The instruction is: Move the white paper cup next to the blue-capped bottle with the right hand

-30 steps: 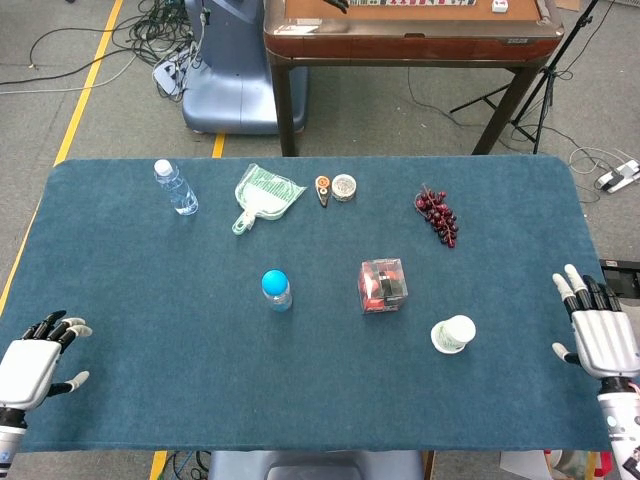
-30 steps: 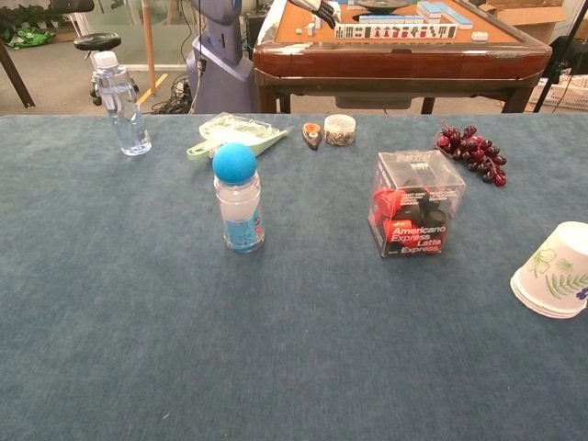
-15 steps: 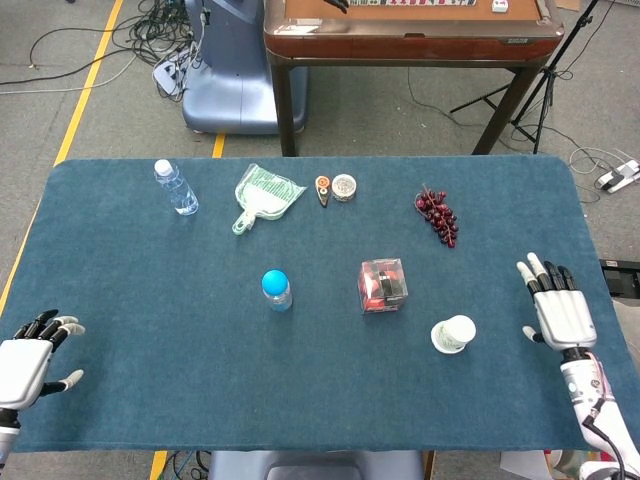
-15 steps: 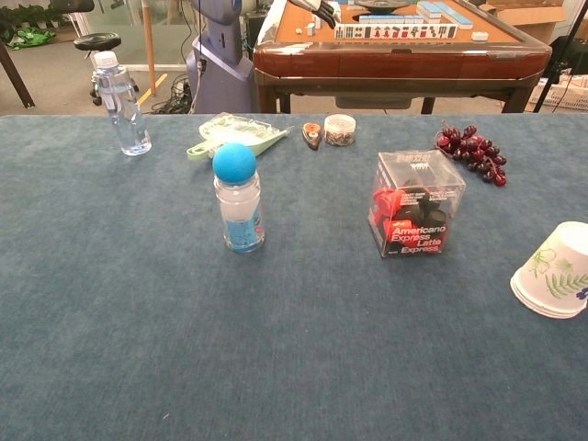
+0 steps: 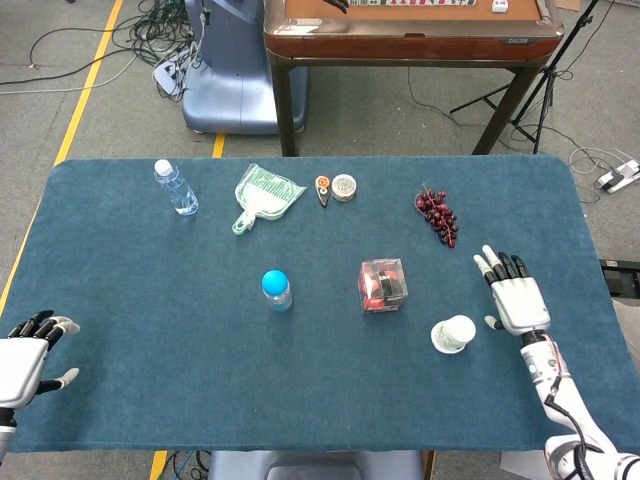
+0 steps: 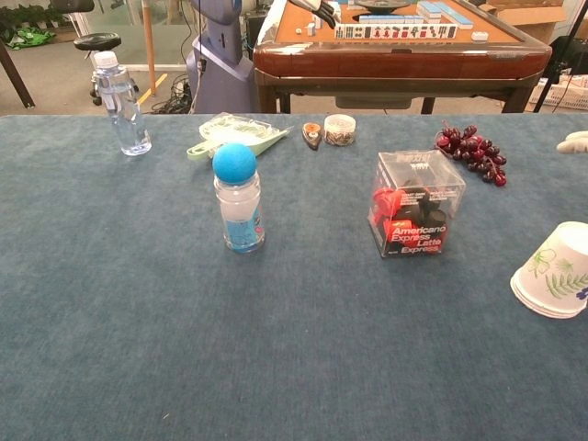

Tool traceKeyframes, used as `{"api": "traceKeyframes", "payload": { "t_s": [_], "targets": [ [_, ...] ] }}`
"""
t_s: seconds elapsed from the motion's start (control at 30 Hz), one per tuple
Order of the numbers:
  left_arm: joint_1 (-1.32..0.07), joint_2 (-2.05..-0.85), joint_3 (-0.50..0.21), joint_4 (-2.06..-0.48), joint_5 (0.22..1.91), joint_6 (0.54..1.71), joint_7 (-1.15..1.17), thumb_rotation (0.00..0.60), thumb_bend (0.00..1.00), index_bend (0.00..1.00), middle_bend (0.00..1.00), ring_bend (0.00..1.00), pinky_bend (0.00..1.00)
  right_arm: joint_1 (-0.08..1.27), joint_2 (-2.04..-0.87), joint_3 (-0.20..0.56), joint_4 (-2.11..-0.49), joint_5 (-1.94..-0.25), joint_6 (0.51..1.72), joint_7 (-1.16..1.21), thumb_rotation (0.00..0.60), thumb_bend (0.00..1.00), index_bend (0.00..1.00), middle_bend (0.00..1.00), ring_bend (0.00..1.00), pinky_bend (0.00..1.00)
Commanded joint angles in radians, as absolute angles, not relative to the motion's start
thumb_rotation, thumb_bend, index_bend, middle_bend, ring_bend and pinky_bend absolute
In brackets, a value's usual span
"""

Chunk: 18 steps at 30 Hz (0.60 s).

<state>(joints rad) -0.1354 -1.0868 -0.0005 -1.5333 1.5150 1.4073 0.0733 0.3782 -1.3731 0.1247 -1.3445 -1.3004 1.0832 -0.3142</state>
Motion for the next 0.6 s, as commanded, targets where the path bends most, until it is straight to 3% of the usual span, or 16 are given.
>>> {"api": "traceKeyframes", "payload": {
  "t_s": [0.03, 0.6],
  "targets": [
    [-0.135, -1.085, -0.001, -1.534, 1.513, 1.407, 0.071, 0.600, 0.06, 0.35, 0.31, 0.17, 0.28, 0.385, -1.377, 0.120, -1.363, -1.306, 1.082, -0.321, 0.600, 0.00, 0.00, 0.00, 0.00, 0.09],
    [-0.133, -1.076, 0.000, -1.545, 1.515, 1.407, 0.056, 0.600, 0.06, 0.35, 0.31, 0.18, 0.29, 0.388, -1.380, 0.088, -1.431, -1.307, 1.089, -0.337, 0.600, 0.00, 0.00, 0.00, 0.00, 0.08]
  ]
}}
